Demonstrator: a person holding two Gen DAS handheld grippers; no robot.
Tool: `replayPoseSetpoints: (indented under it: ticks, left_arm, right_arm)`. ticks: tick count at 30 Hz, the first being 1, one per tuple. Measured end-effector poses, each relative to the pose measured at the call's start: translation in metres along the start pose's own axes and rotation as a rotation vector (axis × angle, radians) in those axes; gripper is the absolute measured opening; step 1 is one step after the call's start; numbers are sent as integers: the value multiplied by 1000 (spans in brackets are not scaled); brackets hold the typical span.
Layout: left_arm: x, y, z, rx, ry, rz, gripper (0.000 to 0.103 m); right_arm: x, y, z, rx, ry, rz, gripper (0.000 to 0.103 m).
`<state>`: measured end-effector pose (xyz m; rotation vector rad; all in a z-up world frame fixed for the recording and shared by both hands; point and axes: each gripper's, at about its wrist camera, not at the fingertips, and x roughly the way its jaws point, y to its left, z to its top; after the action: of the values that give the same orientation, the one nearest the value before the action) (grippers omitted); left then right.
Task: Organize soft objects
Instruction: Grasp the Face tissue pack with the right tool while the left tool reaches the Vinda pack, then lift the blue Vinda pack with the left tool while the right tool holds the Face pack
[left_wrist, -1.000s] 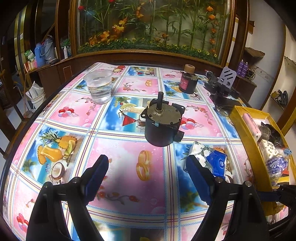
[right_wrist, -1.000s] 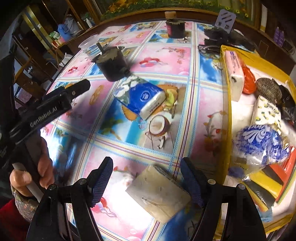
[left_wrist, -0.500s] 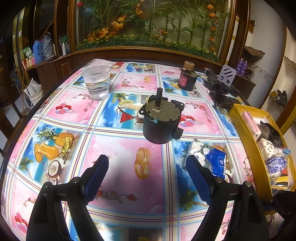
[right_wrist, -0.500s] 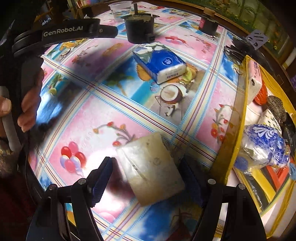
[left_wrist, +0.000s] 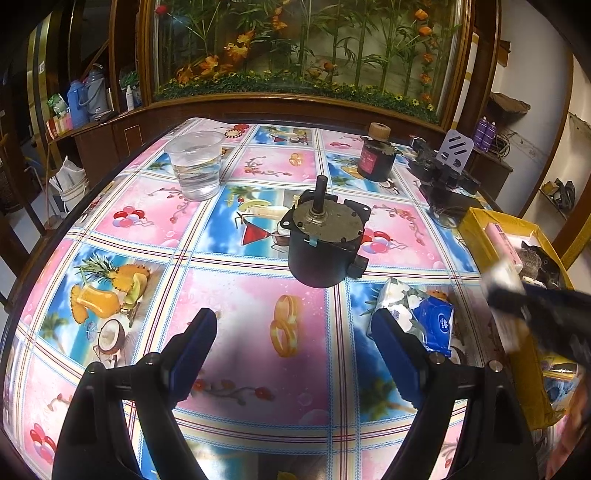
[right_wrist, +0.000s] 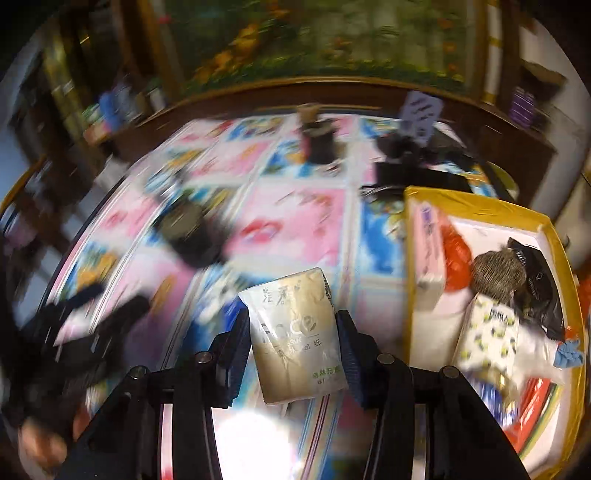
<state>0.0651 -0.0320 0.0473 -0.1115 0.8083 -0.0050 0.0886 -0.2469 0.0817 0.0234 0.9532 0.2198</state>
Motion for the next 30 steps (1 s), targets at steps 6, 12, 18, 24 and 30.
replayPoseSetpoints:
  ticks: [6, 12, 18, 24, 30]
  left_arm:
    - [1, 12, 3, -45, 12, -20, 85]
    - [-6, 30, 7, -94, 19, -74, 85]
    - [4, 38, 2, -101, 65, -69, 85]
    - [10, -1, -8, 80, 92, -89, 86]
    - [23, -23, -19, 187, 135, -57, 89]
  right_arm:
    - [58, -2, -2, 100, 75, -39, 49]
    - [45, 33, -26, 145, 75, 360, 49]
    - [33, 9, -30, 176, -92, 252, 49]
    - [27, 2, -32, 170, -114, 261, 50]
    - [21, 6, -34, 153, -111, 308, 51]
